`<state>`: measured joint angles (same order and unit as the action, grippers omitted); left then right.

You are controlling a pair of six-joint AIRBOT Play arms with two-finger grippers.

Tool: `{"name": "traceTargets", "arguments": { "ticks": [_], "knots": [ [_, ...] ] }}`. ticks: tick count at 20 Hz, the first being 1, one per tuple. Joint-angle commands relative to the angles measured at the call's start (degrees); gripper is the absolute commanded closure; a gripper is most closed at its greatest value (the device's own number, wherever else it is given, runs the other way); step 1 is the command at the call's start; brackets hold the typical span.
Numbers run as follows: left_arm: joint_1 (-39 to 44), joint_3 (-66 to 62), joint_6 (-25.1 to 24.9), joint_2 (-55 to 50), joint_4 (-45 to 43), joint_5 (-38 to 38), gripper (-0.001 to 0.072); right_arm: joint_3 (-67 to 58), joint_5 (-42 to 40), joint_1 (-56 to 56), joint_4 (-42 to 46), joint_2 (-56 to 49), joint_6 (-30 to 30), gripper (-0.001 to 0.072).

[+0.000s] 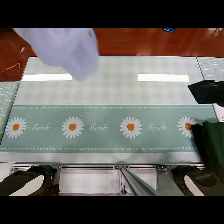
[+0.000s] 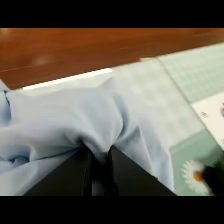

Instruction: Fold the shirts.

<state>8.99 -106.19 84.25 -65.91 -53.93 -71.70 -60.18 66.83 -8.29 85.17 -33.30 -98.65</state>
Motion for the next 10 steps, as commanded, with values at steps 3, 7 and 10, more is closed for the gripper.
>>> {"name": "traceTargets", "arguments": {
  "ticks": [3,7,10],
  "knots": [
    [13.88,16.22,-3.69,1.68,10.27,12.09,0.0685,-0.02,1.29,0.0,2.86,2.45,-1.86,0.0305],
    [20.22,34.21,-9.05,1.6,15.61,20.59,0.0686,0.15,2.21,-0.02,2.4,2.45,-1.09,0.0305],
    [18.99,47.1,-10.49,1.49,14.19,23.54,0.0685,2.93,1.6,-0.02,2.38,2.45,-1.16,0.0305]
  ]
}}
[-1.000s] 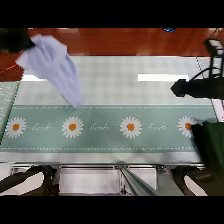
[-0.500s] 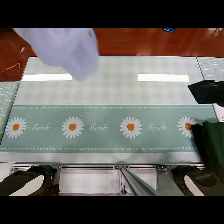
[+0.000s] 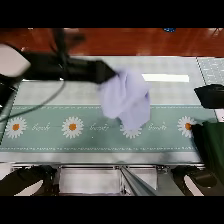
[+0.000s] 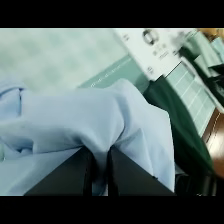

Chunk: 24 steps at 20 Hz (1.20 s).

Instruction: Fold the shirts.

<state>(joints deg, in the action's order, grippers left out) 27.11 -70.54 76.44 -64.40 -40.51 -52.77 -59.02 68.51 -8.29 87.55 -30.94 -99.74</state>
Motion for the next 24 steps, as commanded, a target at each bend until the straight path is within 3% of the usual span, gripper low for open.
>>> {"name": "traceTargets", "arguments": {
  "ticks": [1,2,3,4,5,8,10,12,14,16,17,20,24],
  "knots": [
    [0.02,15.13,-4.33,-0.2,-2.03,5.07,0.0685,3.17,-0.35,-0.02,-0.22,0.02,-0.66,0.0305],
    [-0.83,18.88,-4.39,-0.61,-5.92,5.25,0.0682,5.09,-1.25,-0.02,-0.7,0.02,-1.75,0.0305],
    [-1.95,22.01,-3.23,-1.2,-9.03,5.05,0.0581,7.08,-2.49,-0.02,-1.68,0.02,-2.32,0.0305],
    [-3.21,24.02,-1.29,-1.79,-11.67,4.31,0.033,9.44,-4.61,-0.02,-3.1,0.02,-2.73,0.0306],
    [-5.03,24.68,1.29,-2.54,-15.04,2.54,0.02,11.54,-6.84,-0.02,-4.17,0.02,-3.26,0.0306],
    [-13.94,21.38,3.37,-3.06,-17.99,-6.82,0.02,14.21,-11.56,0.04,-2.56,-1.38,-4.96,0.0306],
    [-22.38,15.8,3.17,-2.67,-17.99,-16.02,0.02,10.54,-11.28,1.09,7.65,-3.52,-7.34,0.0306],
    [-31.17,12.68,2.05,-0.57,-18.03,-22.58,0.02,6.99,-8.15,7.04,17.97,-4.57,-10.08,0.0306],
    [-38.82,16.68,2.69,3.23,-17.99,-23.37,0.02,8.09,-5.05,17.4,20.35,-4.61,-10.86,0.0306],
    [-42.95,26.25,3.78,5.6,-14.75,-23.37,0.02,14.38,-4.79,26.01,11.69,-4.61,-8.96,0.0306],
    [-43.45,31.82,3.21,5.6,-10.23,-22.84,0.02,18.84,-6.14,28.3,4.7,-4.61,-5.31,0.0306],
    [-40.98,44.85,-3.69,5.2,4.46,-15.61,0.02,30.62,-9.16,29.14,-15.52,-4.61,6.93,0.0306],
    [-30.91,49.33,-3.76,4.96,8.68,-2.62,0.0201,34.23,-7.76,29.14,-22.84,-4.61,10.91,0.0306]
  ]
}}
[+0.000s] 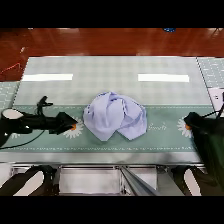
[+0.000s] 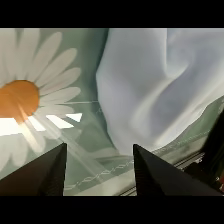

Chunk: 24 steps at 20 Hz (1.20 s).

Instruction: Fold the shirts.

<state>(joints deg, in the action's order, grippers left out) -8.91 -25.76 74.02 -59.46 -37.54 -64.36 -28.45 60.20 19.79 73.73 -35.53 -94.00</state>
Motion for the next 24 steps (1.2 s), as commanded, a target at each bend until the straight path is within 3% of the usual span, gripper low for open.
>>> {"name": "traceTargets", "arguments": {
  "ticks": [1,5,8,9,10,11,19,22,24],
  "knots": [
    [8.33,4.35,-1.31,-0.61,6.29,12.17,0.0201,3.65,0.9,1.05,-9.44,-0.02,5.64,0.0306],
    [17.35,2.01,-1.14,-7.58,8.72,18.53,0.0201,3.65,1.81,1.05,-9.79,-0.02,6.25,0.0306],
    [18.93,-2.08,-2.27,-13.44,8.76,19.63,0.0203,3.65,2.62,1.05,-9.81,-0.02,6.38,0.0306],
    [18.93,-3.54,-2.32,-14.73,8.92,19.12,0.0257,3.87,3.19,1.05,-10.32,-0.02,6.56,0.0306],
    [18.91,-5.11,-2.51,-15.72,8.85,18.27,0.0543,4.59,3.76,1.05,-11.85,-0.02,7.52,0.0306],
    [18.93,-6.36,-3.17,-16.15,8.87,17.88,0.0683,5.84,4.61,1.05,-14.29,-0.13,9.07,0.0306],
    [18.91,-9.84,-4.39,-16.15,8.85,15.89,0.0685,12.02,6.75,-0.02,-30.05,-9.75,18.84,0.0306],
    [18.91,-9.84,-4.37,-16.15,8.85,15.08,0.0684,12.02,1.84,-10.45,-32.94,-15.61,18.16,0.0306],
    [18.91,-9.84,-4.39,-16.15,8.85,14.27,0.0684,11.85,-6.25,-18.95,-36.79,-19.08,16.59,0.0306]
  ]
}}
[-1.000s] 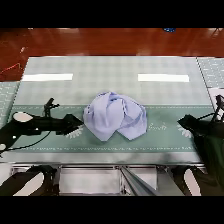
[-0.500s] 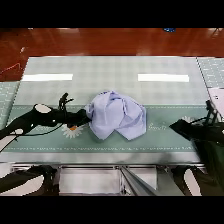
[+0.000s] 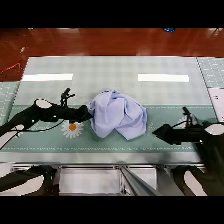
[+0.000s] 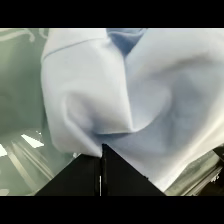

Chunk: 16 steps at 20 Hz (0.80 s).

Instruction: Fold the shirts.

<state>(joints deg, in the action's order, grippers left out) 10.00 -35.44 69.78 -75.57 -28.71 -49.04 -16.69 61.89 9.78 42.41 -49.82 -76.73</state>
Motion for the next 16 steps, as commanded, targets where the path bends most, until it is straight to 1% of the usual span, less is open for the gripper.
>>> {"name": "traceTargets", "arguments": {
  "ticks": [1,5,7,8,9,10,11,13,16],
  "knots": [
    [0.02,-0.15,-0.13,-0.04,0.02,-1.14,0.0684,-0.55,-10.4,-12.11,-5.95,-6.78,-1.64,0.0306],
    [0.0,-0.15,-0.13,-0.04,0.04,-1.11,0.0684,-6.91,-15.37,-21.14,-6.32,-15.74,-3.87,0.0306],
    [0.02,-0.15,-0.11,-0.04,0.04,-1.16,0.0684,-11.15,-17.29,-23.58,-6.27,-19.61,-5.03,0.0306],
    [0.02,-0.15,-0.13,-0.04,0.04,-1.38,0.0684,-13.46,-17.57,-23.91,-6.29,-21.33,-5.16,0.0323],
    [0.0,-0.17,-0.13,-0.04,0.04,-1.86,0.0684,-15.74,-16.79,-23.93,-6.29,-22.43,-5.07,0.0421],
    [0.0,-0.17,-0.13,-0.02,0.04,-2.23,0.0684,-18.03,-16.0,-23.89,-5.86,-22.93,-3.61,0.061],
    [-0.11,-0.24,-0.15,0.22,0.04,-2.38,0.0684,-20.22,-15.12,-23.87,-4.76,-22.93,-1.9,0.0692],
    [-1.75,-2.08,-1.07,1.16,0.02,-4.31,0.0684,-26.45,-9.92,-23.19,0.5,-22.91,-2.34,0.0693],
    [-8.02,-10.32,-1.64,5.25,0.07,-10.32,0.0685,-39.34,-2.19,-20.09,11.37,-21.18,-6.47,0.0693]
  ]
}}
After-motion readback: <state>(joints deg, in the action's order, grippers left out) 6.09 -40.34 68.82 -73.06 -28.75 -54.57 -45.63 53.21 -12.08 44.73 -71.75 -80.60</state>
